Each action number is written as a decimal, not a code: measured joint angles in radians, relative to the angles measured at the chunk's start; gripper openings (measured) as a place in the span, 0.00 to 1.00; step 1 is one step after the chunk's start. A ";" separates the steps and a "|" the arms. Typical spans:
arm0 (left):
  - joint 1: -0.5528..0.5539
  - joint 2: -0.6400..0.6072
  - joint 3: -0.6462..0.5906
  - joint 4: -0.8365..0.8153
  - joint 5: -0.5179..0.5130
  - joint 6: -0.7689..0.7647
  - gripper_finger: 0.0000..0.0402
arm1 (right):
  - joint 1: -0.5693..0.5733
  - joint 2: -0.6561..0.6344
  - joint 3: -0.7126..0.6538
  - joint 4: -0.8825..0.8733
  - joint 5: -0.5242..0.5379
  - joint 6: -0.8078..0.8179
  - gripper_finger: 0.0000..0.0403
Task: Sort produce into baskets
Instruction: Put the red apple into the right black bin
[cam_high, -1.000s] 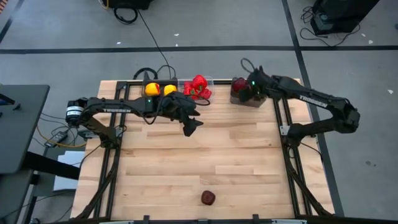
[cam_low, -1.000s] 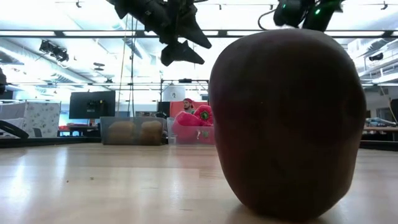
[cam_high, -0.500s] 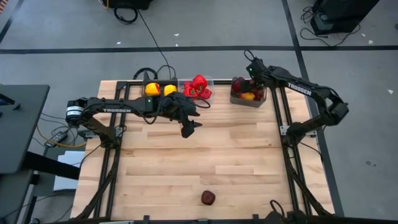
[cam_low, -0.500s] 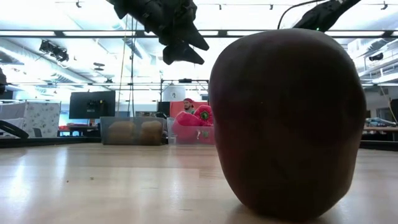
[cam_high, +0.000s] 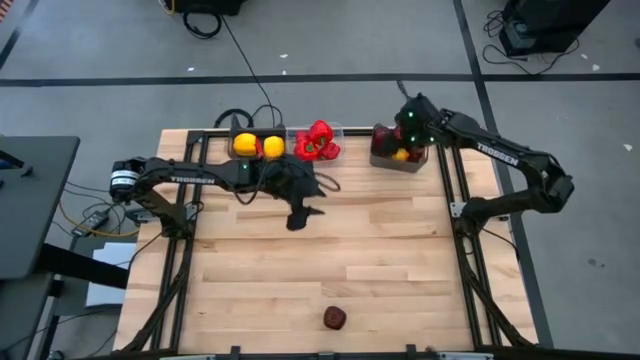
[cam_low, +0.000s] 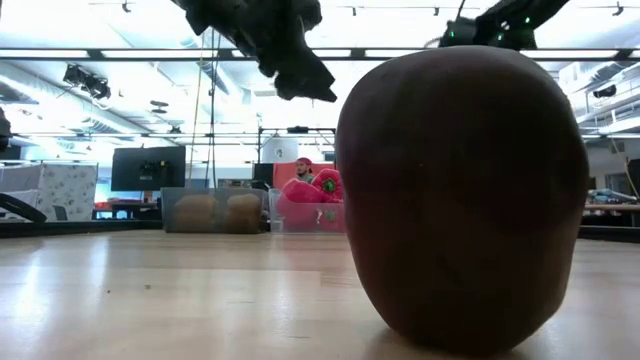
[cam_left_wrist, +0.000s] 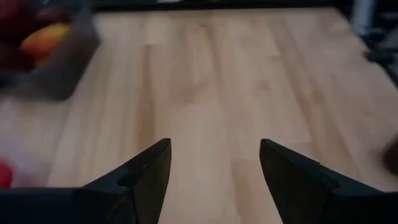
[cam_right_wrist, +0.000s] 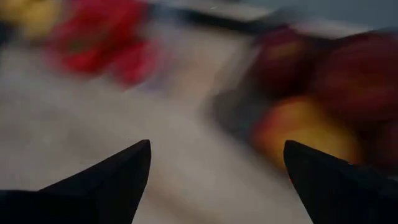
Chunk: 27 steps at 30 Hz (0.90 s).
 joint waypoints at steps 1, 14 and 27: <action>-0.012 0.000 0.000 0.004 0.008 0.025 0.62 | 0.027 -0.009 0.000 0.008 -0.059 0.004 0.93; -0.129 0.072 0.000 -0.052 -0.108 -0.237 0.57 | 0.652 0.013 0.000 0.073 0.010 0.194 0.93; -0.258 0.097 0.000 0.092 -0.179 -0.400 0.57 | 1.088 0.199 0.000 0.463 0.222 0.291 0.93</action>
